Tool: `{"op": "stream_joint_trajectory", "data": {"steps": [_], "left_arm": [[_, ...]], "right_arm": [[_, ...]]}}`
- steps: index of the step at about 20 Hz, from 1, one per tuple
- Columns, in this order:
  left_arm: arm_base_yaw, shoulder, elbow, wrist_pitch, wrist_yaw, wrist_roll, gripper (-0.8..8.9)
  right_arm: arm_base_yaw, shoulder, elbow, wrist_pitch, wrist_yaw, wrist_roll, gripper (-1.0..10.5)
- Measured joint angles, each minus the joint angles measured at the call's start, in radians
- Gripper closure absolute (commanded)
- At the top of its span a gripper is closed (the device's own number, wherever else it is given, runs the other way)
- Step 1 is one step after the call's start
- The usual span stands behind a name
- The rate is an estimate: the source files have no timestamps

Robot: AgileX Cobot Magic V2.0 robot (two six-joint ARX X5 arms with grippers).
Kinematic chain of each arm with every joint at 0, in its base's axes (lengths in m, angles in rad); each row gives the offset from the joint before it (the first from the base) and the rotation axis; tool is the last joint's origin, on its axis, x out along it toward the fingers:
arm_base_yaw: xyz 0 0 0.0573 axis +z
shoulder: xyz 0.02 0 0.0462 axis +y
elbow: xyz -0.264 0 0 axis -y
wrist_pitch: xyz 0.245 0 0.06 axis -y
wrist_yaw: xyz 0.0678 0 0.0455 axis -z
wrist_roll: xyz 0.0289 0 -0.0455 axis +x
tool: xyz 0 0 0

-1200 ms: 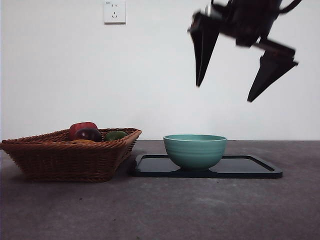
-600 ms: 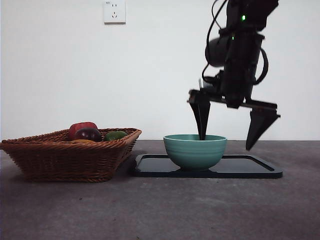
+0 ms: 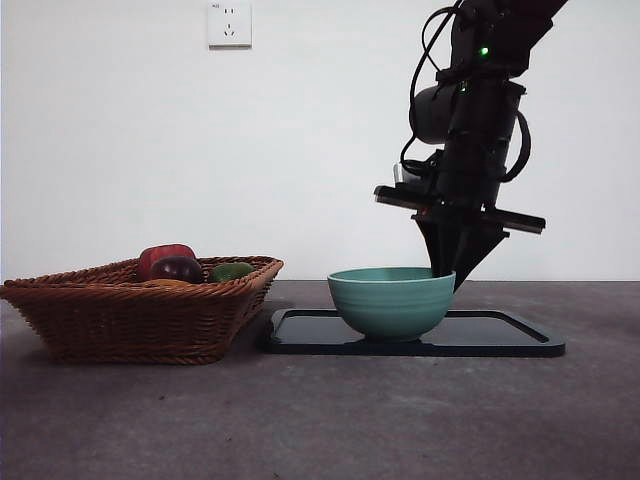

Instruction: Pick up the wifruite, put it on the bowl, pick up the plate, put it on desk

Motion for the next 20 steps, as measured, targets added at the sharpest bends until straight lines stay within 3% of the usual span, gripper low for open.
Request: {"op": "stream_joint_trajectory", "data": {"steps": [6, 10, 14, 20], "left_arm": [[0.0, 0.0, 0.0, 0.001, 0.0, 0.0, 3.76], [0.0, 0.0, 0.0, 0.002, 0.0, 0.0, 3.76], [0.0, 0.0, 0.0, 0.001, 0.0, 0.0, 3.76], [0.0, 0.0, 0.0, 0.002, 0.0, 0.0, 3.76]], "right_arm": [[0.016, -0.213, 0.024, -0.188, 0.0, -0.102, 9.4], [0.078, -0.402, -0.13, -0.204, -0.005, -0.138, 9.4], [0.137, -0.578, -0.38, -0.098, -0.054, -0.147, 9.4], [0.179, -0.605, -0.638, 0.082, -0.099, -0.129, 9.4]]}}
